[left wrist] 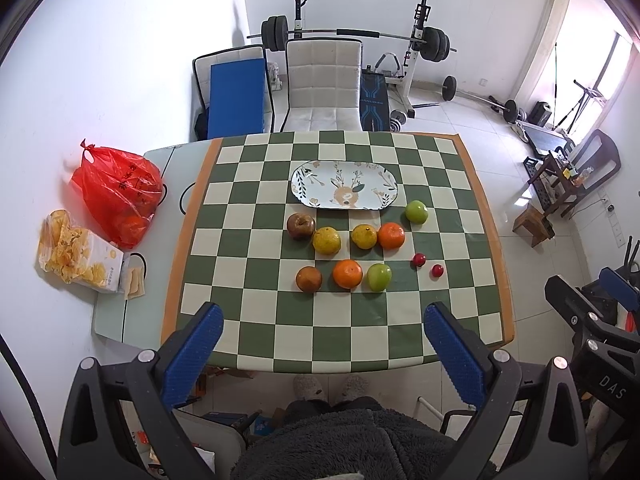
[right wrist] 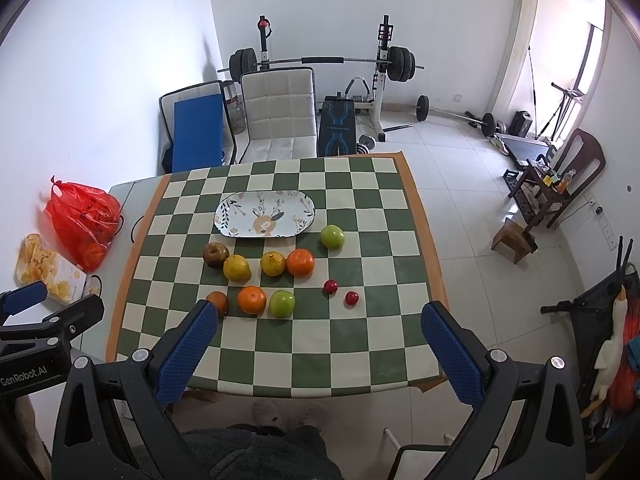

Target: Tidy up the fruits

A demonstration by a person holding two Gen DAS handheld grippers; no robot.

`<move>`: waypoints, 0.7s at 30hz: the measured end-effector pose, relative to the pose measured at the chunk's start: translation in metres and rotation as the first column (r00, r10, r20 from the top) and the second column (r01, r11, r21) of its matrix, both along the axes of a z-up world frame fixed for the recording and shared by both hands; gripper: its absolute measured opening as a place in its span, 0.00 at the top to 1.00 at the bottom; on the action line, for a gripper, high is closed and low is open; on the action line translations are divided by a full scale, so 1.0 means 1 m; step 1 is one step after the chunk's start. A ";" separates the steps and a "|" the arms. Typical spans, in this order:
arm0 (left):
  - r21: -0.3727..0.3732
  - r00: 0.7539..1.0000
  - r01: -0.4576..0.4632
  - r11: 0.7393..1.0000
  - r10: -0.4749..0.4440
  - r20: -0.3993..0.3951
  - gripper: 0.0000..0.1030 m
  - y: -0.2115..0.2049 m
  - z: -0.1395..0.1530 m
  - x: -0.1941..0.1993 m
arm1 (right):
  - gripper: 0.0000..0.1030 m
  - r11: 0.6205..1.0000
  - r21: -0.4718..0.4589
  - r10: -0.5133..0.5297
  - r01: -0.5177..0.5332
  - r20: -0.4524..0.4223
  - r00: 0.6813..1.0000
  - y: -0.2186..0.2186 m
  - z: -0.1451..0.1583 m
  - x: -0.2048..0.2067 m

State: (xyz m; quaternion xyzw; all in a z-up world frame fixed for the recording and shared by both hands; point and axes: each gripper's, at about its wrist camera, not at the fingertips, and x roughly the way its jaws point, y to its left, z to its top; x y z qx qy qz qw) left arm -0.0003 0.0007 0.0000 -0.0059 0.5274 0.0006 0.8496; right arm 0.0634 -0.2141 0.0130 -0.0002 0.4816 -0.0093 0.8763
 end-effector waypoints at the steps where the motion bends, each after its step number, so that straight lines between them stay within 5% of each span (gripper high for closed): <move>1: -0.001 1.000 0.000 1.000 0.000 0.000 0.00 0.000 0.000 0.000 | 0.00 1.000 0.001 0.000 0.000 0.001 1.000 0.000 -0.001 0.000; 21: -0.004 1.000 -0.001 1.000 0.001 0.001 0.00 0.000 0.000 0.000 | 0.00 1.000 0.001 -0.001 0.001 0.009 1.000 0.001 0.001 0.001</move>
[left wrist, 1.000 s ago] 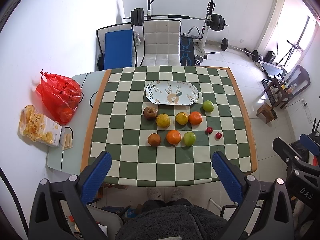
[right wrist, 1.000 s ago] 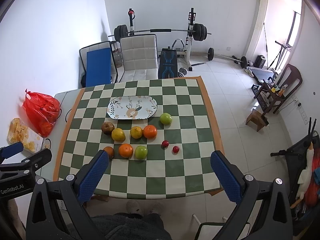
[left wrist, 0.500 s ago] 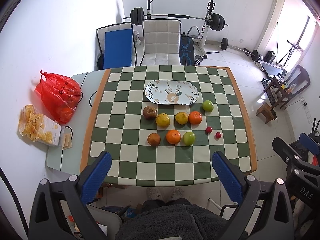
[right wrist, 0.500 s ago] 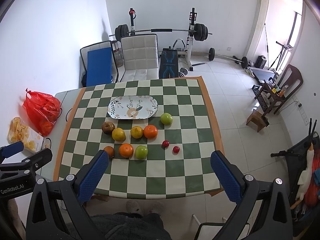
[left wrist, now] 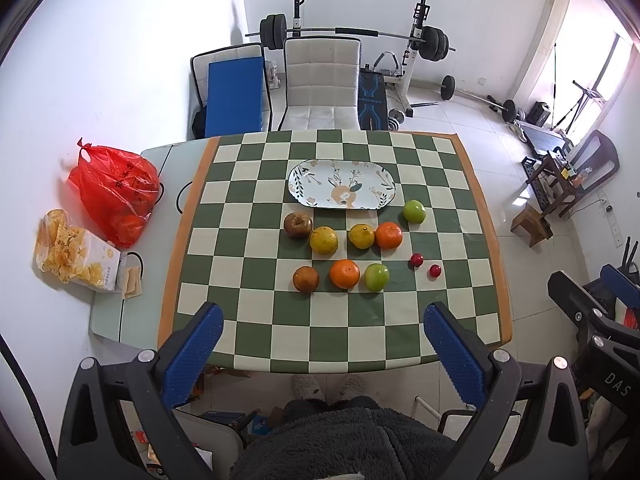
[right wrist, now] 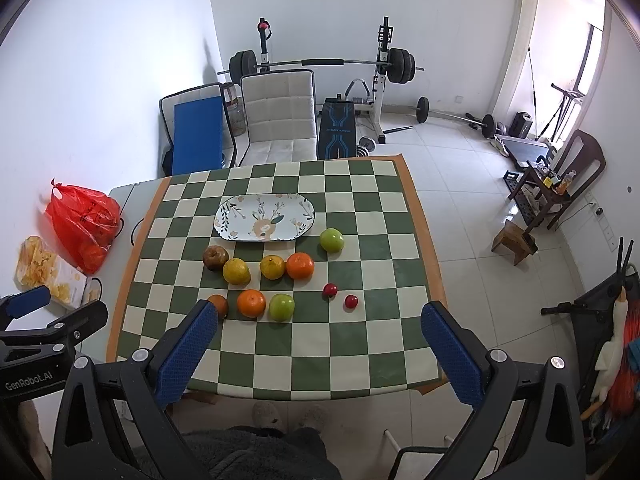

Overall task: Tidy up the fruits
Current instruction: 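Grasp the pink grapefruit with the left tool while the right tool grasps a green apple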

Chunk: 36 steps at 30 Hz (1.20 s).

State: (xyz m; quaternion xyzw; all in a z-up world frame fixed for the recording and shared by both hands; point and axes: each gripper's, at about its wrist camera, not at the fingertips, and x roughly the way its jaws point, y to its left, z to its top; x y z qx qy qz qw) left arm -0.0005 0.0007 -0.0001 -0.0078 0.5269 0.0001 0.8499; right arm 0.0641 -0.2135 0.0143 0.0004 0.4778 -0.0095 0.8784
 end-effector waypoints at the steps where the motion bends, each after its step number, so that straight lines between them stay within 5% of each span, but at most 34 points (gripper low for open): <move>1: 0.000 1.000 0.000 1.000 0.000 -0.001 0.00 0.000 0.000 0.000 | 0.00 1.000 0.000 0.001 -0.001 -0.001 1.000 0.000 0.000 0.000; 10: 0.004 1.000 -0.011 1.000 0.011 0.005 0.00 -0.001 0.008 0.011 | 0.00 1.000 0.015 0.003 -0.003 -0.009 1.000 0.000 0.006 0.010; 14: 0.086 0.996 -0.061 0.994 0.055 0.066 0.00 -0.009 0.001 0.034 | 0.00 0.998 0.067 -0.009 0.009 -0.006 1.000 -0.006 -0.008 0.023; 19: 0.285 0.982 -0.173 0.943 0.142 0.128 0.00 -0.003 -0.050 0.065 | 0.00 0.987 0.158 -0.005 0.016 -0.074 0.997 -0.013 -0.082 0.043; 23: 0.334 0.985 -0.172 0.927 0.172 0.031 0.00 0.009 -0.104 0.095 | 0.00 0.981 0.195 0.031 -0.001 -0.150 0.988 -0.004 -0.150 0.078; 26: 0.283 0.977 -0.161 0.945 0.193 -0.090 0.00 0.022 -0.150 0.116 | 0.00 0.979 0.203 0.048 0.000 -0.234 0.971 0.006 -0.216 0.104; 30: 0.117 0.934 -0.158 0.981 0.186 -0.304 0.02 0.043 -0.221 0.152 | 0.09 0.954 0.287 0.039 0.093 -0.421 0.906 0.008 -0.305 0.132; 36: -0.082 0.858 -0.170 0.982 0.107 -0.502 0.31 0.047 -0.296 0.191 | 0.22 0.898 0.343 -0.042 0.274 -0.553 0.832 0.005 -0.388 0.158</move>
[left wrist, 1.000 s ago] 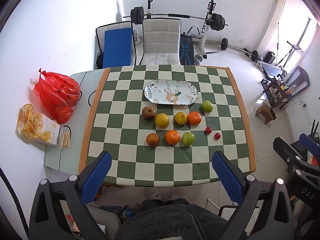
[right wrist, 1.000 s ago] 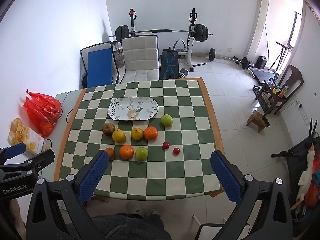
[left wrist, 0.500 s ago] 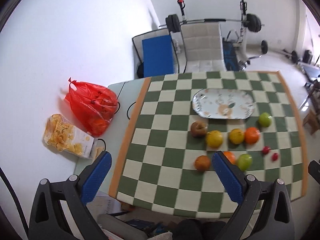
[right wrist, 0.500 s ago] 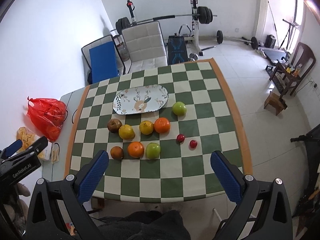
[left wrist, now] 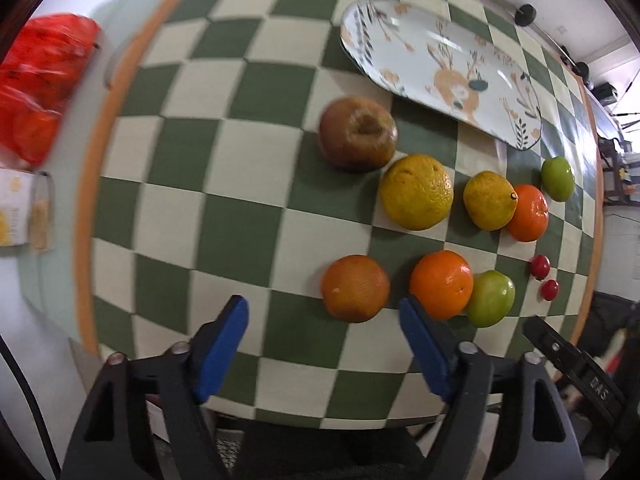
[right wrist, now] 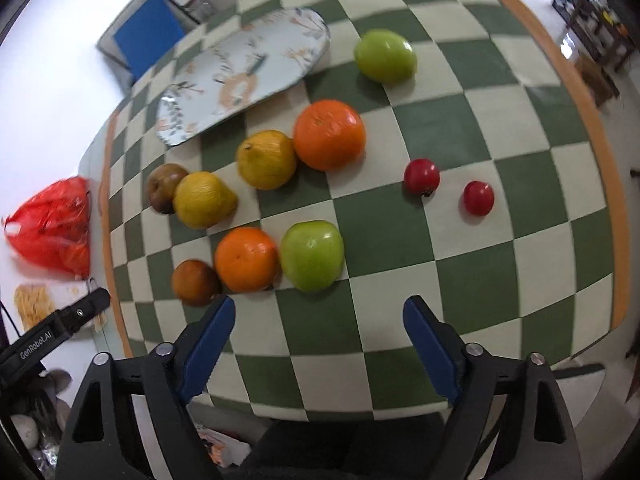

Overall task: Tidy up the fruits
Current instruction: 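Grasp the pink grapefruit with the left tool while the right tool grasps a green apple, then carry both fruits onto the deer-print plate and open both tools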

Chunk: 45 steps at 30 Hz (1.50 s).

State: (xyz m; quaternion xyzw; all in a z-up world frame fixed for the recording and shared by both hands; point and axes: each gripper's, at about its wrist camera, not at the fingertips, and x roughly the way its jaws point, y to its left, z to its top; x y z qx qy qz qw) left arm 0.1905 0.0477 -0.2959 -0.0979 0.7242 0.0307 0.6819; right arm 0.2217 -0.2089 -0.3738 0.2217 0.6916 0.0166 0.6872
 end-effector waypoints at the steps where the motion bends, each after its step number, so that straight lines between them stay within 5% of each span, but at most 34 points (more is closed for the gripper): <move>1: -0.024 1.000 0.006 1.000 -0.007 -0.017 0.34 -0.002 -0.009 0.004 | 0.24 0.999 0.028 -0.031 0.032 -0.024 0.999 0.000 -0.011 0.003; 6: -0.090 0.994 0.028 0.996 -0.037 -0.104 0.34 -0.011 -0.046 0.018 | 0.29 0.983 0.129 -0.115 0.132 -0.127 0.985 0.012 -0.052 0.017; 11: -0.122 0.990 0.039 0.992 -0.055 -0.127 0.34 -0.018 -0.065 0.024 | 0.35 0.974 0.122 -0.166 0.189 -0.177 0.970 0.021 -0.077 0.027; 12: -0.129 0.990 0.047 0.991 -0.063 -0.126 0.36 -0.020 -0.068 0.025 | 0.43 0.978 0.103 -0.161 0.181 -0.181 0.970 0.022 -0.078 0.029; 15: -0.145 0.986 0.070 0.987 -0.090 -0.138 0.48 -0.027 -0.076 0.025 | 0.43 0.985 0.059 -0.148 0.162 -0.190 0.970 0.020 -0.076 0.028; 32: -0.178 0.968 0.175 0.968 -0.203 -0.150 0.47 -0.055 -0.106 0.042 | 0.43 0.994 -0.068 -0.095 0.084 -0.175 0.980 0.045 -0.073 0.039; 40: -0.148 0.973 0.173 0.974 -0.193 -0.131 0.49 -0.052 -0.102 0.043 | 0.43 0.994 -0.087 -0.087 0.072 -0.179 0.980 0.047 -0.074 0.039; 45: -0.202 0.987 0.106 0.974 -0.128 -0.096 0.50 -0.046 -0.069 0.055 | 0.44 0.997 -0.035 -0.072 0.067 -0.162 0.984 0.040 -0.059 0.042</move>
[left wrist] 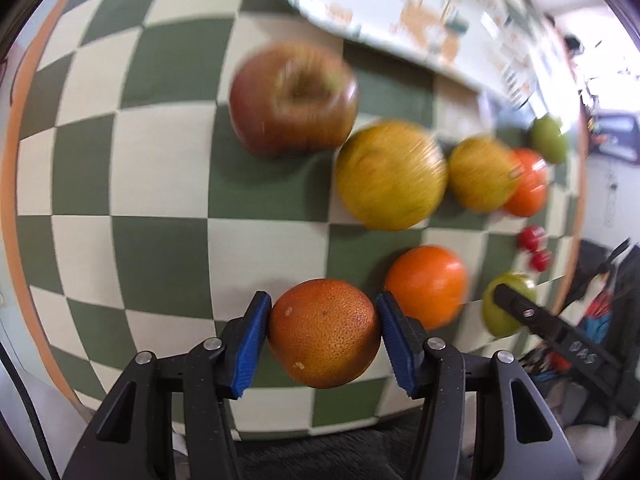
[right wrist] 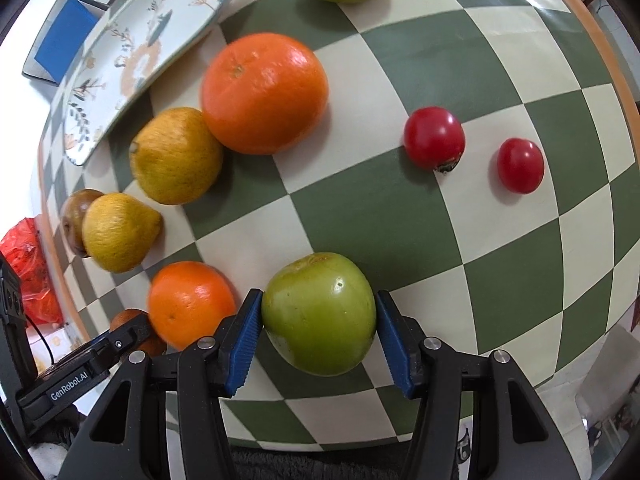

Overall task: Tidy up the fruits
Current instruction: 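Carry both fruits onto the deer-print plate and open both tools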

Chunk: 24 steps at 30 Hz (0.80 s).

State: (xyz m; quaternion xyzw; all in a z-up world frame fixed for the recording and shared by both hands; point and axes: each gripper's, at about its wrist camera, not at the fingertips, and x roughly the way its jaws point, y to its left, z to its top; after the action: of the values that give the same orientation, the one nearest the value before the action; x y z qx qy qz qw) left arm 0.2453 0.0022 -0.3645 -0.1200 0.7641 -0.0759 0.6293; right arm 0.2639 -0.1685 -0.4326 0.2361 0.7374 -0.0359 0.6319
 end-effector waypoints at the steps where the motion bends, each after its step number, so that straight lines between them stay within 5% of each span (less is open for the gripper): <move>1: -0.019 1.000 -0.017 1.000 0.017 0.020 0.50 0.000 0.013 0.007 | 0.44 1.000 0.017 0.004 -0.004 0.011 1.000 -0.006 0.007 0.001; 5: -0.072 0.990 -0.060 0.996 0.068 0.120 0.50 -0.016 0.063 0.050 | 0.44 0.997 0.068 0.038 -0.045 0.098 0.994 -0.010 0.044 0.022; 9: -0.059 0.977 -0.068 0.996 0.079 0.198 0.49 -0.030 0.083 0.111 | 0.44 0.991 0.055 0.111 -0.125 0.212 0.971 -0.013 0.072 0.082; 16: -0.004 0.984 -0.109 0.994 0.109 0.138 0.49 -0.024 0.034 0.207 | 0.44 0.957 -0.078 0.289 -0.278 0.271 0.918 0.001 0.055 0.213; 24: -0.073 0.979 -0.201 0.977 0.202 0.003 0.49 -0.004 -0.008 0.234 | 0.44 0.929 -0.072 0.369 -0.362 0.225 0.902 0.033 0.012 0.271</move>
State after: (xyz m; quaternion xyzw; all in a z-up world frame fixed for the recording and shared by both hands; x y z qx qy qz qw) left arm 0.4791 -0.0017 -0.3726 -0.2189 0.7415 -0.0399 0.6330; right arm 0.5346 -0.1353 -0.4202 0.0874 0.6881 0.1008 0.7132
